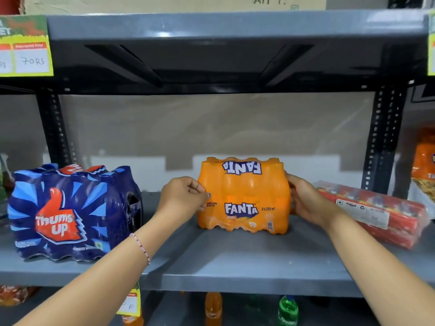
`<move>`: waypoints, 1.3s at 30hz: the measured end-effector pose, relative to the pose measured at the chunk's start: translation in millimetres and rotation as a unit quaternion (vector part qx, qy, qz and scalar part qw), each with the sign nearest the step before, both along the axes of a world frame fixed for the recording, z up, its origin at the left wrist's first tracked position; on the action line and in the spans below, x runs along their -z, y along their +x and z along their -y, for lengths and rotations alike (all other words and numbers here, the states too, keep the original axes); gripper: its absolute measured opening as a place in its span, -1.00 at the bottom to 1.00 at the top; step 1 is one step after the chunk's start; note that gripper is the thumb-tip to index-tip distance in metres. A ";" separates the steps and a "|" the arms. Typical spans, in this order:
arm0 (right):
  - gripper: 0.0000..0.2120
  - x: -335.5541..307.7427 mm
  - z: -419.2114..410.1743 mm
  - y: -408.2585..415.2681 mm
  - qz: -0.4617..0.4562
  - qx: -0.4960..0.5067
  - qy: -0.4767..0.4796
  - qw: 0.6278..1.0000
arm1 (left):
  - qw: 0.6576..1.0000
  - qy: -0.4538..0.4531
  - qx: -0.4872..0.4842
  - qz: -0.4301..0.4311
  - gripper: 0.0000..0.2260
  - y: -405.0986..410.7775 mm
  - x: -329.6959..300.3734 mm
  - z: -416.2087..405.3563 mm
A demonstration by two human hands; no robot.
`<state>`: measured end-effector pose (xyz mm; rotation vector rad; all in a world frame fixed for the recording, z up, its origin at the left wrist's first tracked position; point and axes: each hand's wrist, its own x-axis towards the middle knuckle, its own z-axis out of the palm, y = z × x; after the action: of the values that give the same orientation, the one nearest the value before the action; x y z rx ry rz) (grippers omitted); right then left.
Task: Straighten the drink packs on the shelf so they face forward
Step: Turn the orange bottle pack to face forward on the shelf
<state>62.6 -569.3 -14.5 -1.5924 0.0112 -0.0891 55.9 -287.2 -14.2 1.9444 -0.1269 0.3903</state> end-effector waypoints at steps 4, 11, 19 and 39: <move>-0.61 0.1 5.4 -15.0 0.016 -0.005 -0.005 1.000 | 0.998 -0.042 0.014 -0.034 -0.95 14.9 10.1 3.1; -0.61 9.1 -0.7 -34.1 0.025 -0.001 0.002 1.000 | 0.958 -0.123 0.227 -0.123 -0.25 -9.8 2.4 22.0; -0.91 17.2 -3.3 -50.5 0.027 -0.117 -0.063 0.991 | 0.959 -0.009 0.271 -0.083 -0.26 -6.6 7.0 26.6; -0.20 30.7 16.5 -3.2 0.051 -0.045 -0.064 0.996 | 0.996 0.089 0.001 -0.013 -0.79 18.1 8.3 -2.3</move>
<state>59.5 -585.9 -45.2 -1.7113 -0.1486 -0.1015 74.0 -284.9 -22.5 2.1243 -0.1509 0.3630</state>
